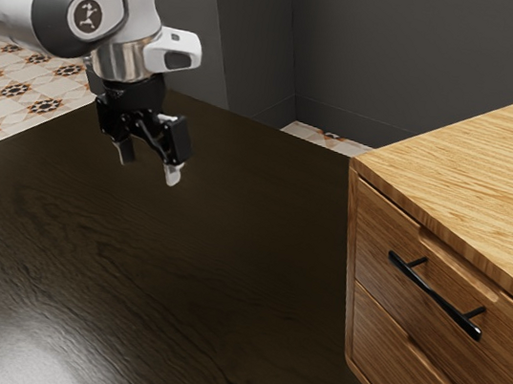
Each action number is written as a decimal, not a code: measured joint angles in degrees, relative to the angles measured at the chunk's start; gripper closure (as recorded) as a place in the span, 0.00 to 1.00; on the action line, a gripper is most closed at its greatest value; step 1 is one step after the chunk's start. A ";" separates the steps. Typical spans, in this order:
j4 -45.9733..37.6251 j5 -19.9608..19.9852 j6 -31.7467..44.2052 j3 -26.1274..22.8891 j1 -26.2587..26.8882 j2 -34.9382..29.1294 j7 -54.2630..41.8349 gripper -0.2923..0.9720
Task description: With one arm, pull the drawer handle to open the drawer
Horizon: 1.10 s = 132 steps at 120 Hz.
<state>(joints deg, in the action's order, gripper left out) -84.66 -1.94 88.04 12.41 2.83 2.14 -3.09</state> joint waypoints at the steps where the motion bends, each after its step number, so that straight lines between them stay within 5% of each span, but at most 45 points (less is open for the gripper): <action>1: 0.00 0.00 0.00 0.00 -0.03 0.00 0.00 0.23; 34: 0.01 0.67 -0.18 0.47 1.42 0.01 -0.14 0.23; 66: 8.81 1.84 -4.24 -0.86 1.48 -2.94 1.98 0.23; 102: 8.97 2.98 -6.55 -5.19 1.83 -3.46 25.02 0.23; 132: 8.89 4.52 -7.46 -6.15 8.31 -3.42 43.92 0.23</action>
<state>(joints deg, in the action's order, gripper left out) -75.77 2.57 80.58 6.26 11.14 -1.29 40.83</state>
